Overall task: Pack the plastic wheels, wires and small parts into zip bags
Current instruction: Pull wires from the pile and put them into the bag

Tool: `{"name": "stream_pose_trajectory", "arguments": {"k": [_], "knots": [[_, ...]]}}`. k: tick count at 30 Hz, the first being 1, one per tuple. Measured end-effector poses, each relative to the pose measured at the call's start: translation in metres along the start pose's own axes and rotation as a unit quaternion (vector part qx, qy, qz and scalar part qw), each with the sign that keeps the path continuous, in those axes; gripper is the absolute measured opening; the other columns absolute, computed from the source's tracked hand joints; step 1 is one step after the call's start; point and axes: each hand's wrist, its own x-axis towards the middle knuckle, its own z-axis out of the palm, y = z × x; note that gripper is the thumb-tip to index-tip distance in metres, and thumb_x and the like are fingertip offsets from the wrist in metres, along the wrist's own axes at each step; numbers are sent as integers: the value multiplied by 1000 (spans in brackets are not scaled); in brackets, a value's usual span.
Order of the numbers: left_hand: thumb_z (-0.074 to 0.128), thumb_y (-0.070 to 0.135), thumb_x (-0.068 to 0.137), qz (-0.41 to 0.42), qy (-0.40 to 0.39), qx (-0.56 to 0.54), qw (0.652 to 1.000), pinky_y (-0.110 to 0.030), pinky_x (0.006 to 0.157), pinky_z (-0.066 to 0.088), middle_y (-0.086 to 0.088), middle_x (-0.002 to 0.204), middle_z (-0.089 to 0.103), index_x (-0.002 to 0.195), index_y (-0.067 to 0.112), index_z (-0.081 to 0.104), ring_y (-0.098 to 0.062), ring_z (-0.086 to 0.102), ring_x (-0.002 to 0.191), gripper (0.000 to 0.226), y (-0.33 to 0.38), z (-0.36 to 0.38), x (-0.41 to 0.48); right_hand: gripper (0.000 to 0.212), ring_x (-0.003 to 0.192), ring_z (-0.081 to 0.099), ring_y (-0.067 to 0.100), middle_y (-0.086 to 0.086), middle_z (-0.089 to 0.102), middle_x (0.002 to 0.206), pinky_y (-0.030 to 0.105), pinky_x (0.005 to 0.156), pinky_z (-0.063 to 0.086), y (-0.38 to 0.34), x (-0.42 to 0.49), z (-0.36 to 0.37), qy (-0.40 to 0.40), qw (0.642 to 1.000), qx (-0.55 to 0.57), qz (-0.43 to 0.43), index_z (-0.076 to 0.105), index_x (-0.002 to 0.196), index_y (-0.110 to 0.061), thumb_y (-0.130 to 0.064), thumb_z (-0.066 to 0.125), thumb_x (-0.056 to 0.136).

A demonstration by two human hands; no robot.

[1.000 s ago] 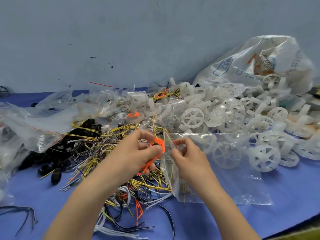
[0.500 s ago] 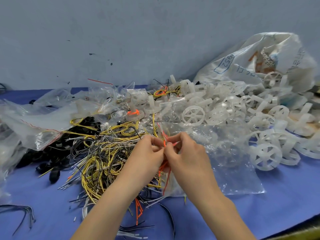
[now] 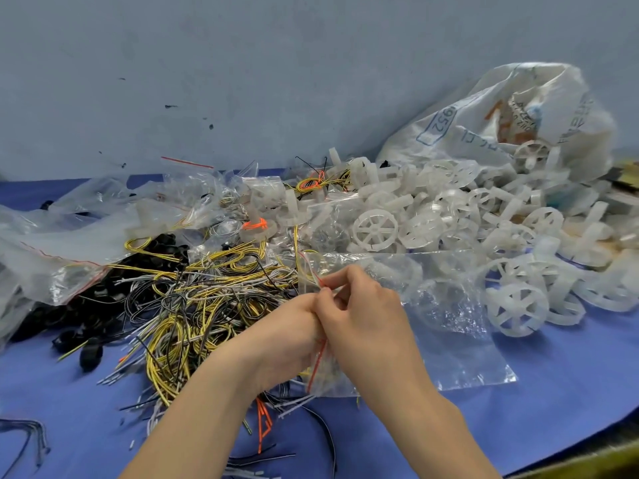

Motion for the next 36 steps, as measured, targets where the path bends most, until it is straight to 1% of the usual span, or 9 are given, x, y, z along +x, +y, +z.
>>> {"name": "stream_pose_trajectory", "arguments": {"k": [5,10,13,17,21,24,30,32,36], "knots": [[35,-6,100,-3,-57,47,997,-15,54,47,6,69,63,92,12,60,-3,59,61,32,0,2,4,6,92,61,16,-9,67,87,32,79,45,-5,-1,-8,-20,1000,-10,15,60,95,-31,-29,57,90],[45,-13,91,47,-22,371,927,1,65,37,19,81,49,100,26,48,24,47,65,40,-4,3,10,18,98,60,17,-4,70,95,33,85,46,-7,-1,-13,-47,998,-37,31,65,104,-27,-27,56,89],[49,-7,93,43,-52,474,878,11,78,20,6,114,46,137,4,35,15,38,84,48,-7,3,14,18,101,58,16,-5,68,98,32,85,45,-4,-2,-14,-59,996,-44,43,64,106,-28,-29,56,89],[46,0,97,21,-85,541,837,7,92,10,-9,150,29,146,-3,21,-6,24,129,55,-5,9,15,15,97,59,14,-10,66,91,31,82,44,2,-2,-14,-58,996,-34,53,65,101,-29,-30,57,89],[44,-11,94,22,-43,434,900,9,75,29,7,121,51,138,-5,39,-2,51,105,45,0,12,9,9,88,59,9,-15,63,81,28,72,43,8,1,-17,-30,998,-11,59,65,92,-30,-31,59,86],[37,-17,90,-26,-18,213,977,-25,81,51,-7,92,65,116,-2,59,-11,61,85,37,2,11,3,6,79,64,17,-8,66,77,34,71,52,10,3,-18,-27,997,10,66,63,88,-29,-31,58,86],[42,2,101,-30,56,168,984,-26,78,60,-9,100,73,112,6,66,-18,70,88,28,35,-20,-18,6,72,67,28,-1,65,74,49,71,57,12,8,-14,-35,995,51,80,59,84,-27,-30,57,89],[46,12,101,32,196,248,948,-23,63,59,-5,95,74,113,14,66,-9,71,75,23,46,-48,-21,6,71,68,27,-2,64,73,49,71,57,14,9,-11,-43,994,52,85,58,84,-27,-30,56,89],[45,20,100,70,413,522,743,-28,60,51,0,98,70,113,20,67,-8,62,67,26,49,-113,-7,7,70,68,23,-6,63,72,47,70,58,16,11,-4,-53,993,46,93,57,83,-29,-31,54,88]]}}
